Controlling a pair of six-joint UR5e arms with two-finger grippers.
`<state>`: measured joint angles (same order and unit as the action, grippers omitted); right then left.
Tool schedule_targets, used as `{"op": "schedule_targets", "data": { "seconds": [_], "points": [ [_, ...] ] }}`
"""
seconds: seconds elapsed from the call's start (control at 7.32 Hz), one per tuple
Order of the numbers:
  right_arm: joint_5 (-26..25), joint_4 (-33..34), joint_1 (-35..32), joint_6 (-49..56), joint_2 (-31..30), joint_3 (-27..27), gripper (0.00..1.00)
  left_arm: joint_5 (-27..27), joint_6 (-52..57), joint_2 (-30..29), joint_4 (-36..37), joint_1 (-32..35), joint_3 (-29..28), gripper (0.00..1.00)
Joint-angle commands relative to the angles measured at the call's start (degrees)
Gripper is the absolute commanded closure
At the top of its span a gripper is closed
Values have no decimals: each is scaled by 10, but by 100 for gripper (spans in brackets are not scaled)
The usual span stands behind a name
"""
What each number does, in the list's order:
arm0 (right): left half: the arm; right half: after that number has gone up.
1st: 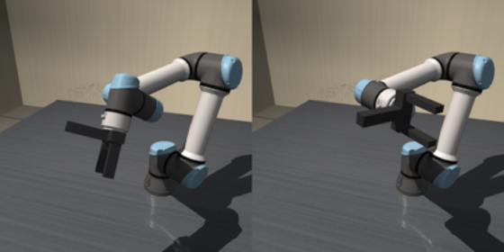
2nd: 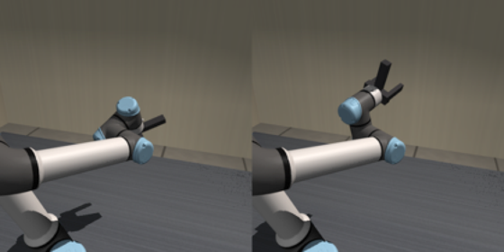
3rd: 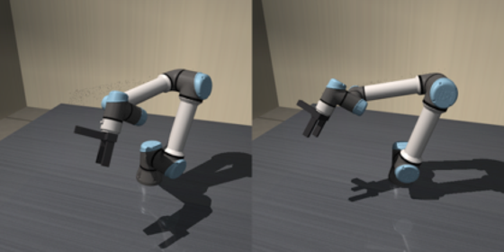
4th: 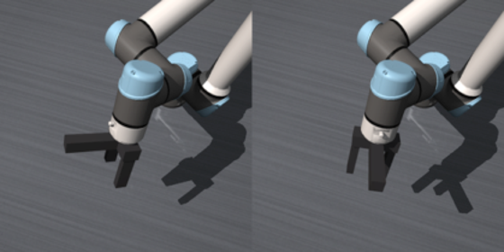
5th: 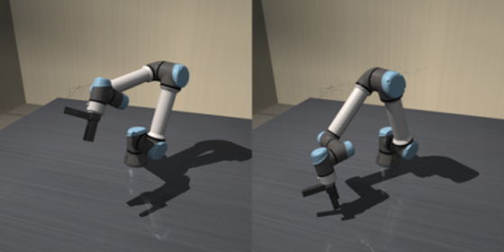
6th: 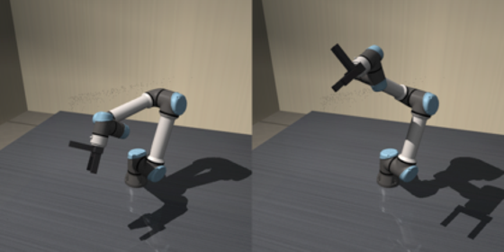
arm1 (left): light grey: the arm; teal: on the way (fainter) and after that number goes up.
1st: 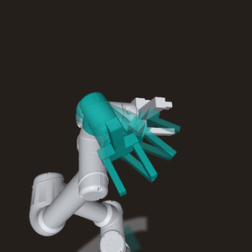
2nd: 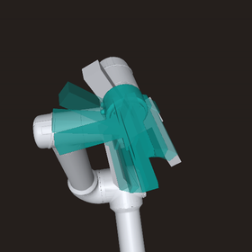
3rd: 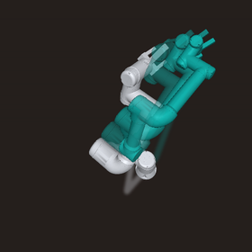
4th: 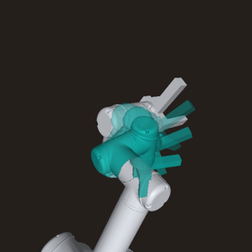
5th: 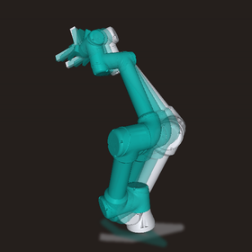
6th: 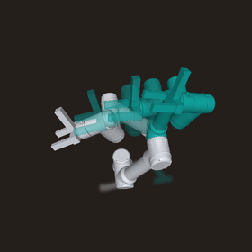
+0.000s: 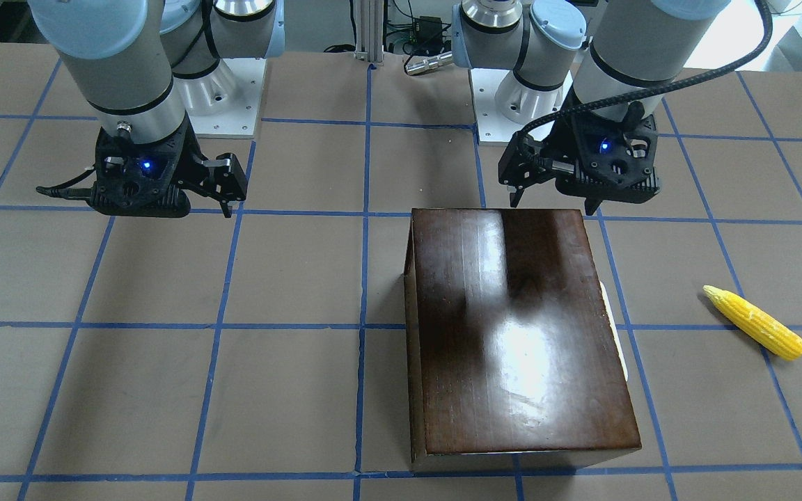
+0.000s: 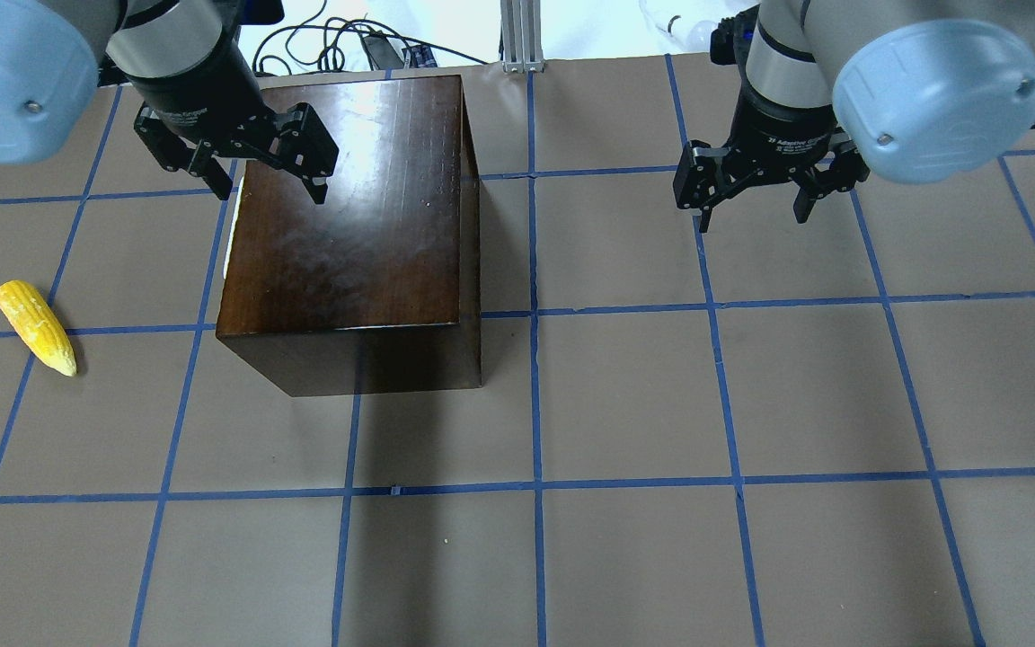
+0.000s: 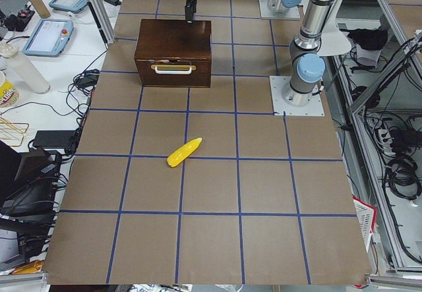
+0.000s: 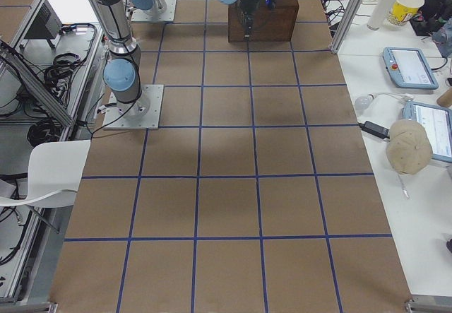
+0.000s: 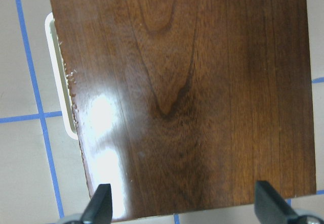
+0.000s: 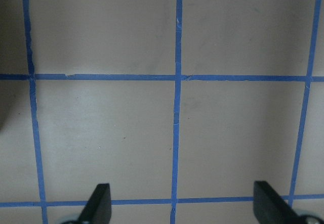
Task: Open drawer and put corn inside
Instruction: 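Raise the left gripper off the box top and move it toward the drawer side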
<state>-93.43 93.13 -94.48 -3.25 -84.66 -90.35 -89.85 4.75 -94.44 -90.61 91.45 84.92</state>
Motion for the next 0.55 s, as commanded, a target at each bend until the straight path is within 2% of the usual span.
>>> {"op": "schedule_targets", "data": {
  "seconds": [0.0,0.41],
  "points": [
    [0,0,0,0,-1,0,0,0,0,3,-4,-1,0,0],
    [0,0,0,0,-1,0,0,-6,0,12,-9,-2,-7,0]
  ]
}}
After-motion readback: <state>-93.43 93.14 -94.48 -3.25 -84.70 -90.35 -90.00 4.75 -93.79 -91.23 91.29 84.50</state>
